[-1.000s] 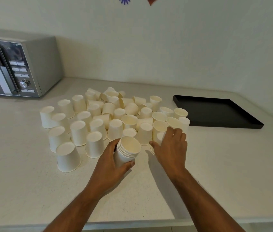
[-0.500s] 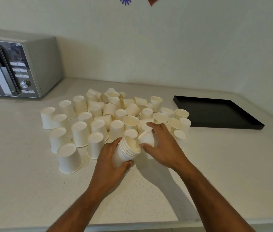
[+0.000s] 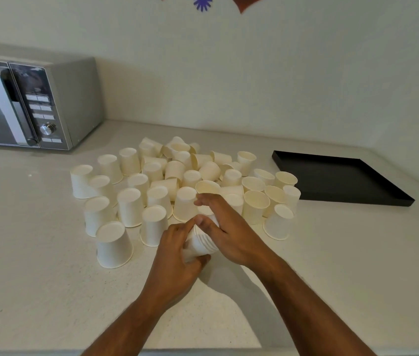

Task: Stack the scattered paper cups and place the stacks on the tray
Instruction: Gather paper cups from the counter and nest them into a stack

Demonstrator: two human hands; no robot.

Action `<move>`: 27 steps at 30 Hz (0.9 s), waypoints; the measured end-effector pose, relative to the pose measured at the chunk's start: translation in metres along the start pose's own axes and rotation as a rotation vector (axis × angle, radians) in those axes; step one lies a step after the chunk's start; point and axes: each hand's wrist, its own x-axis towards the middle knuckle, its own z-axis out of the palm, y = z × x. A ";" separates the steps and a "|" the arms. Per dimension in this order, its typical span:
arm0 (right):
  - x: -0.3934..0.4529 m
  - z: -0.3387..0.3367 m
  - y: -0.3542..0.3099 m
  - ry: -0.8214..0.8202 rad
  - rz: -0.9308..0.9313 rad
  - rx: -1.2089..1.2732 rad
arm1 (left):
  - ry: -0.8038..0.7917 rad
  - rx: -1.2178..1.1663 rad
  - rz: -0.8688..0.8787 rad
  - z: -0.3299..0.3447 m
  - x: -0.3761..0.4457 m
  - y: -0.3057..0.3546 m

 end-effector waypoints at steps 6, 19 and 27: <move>0.020 0.005 0.000 0.148 0.086 0.412 | 0.039 -0.007 -0.032 -0.007 -0.002 -0.001; 0.043 0.004 0.038 0.166 0.214 -0.433 | 0.084 -0.002 -0.092 -0.004 0.000 -0.004; 0.049 0.000 0.044 0.046 0.239 -0.396 | 0.107 -0.039 -0.073 -0.004 -0.001 -0.004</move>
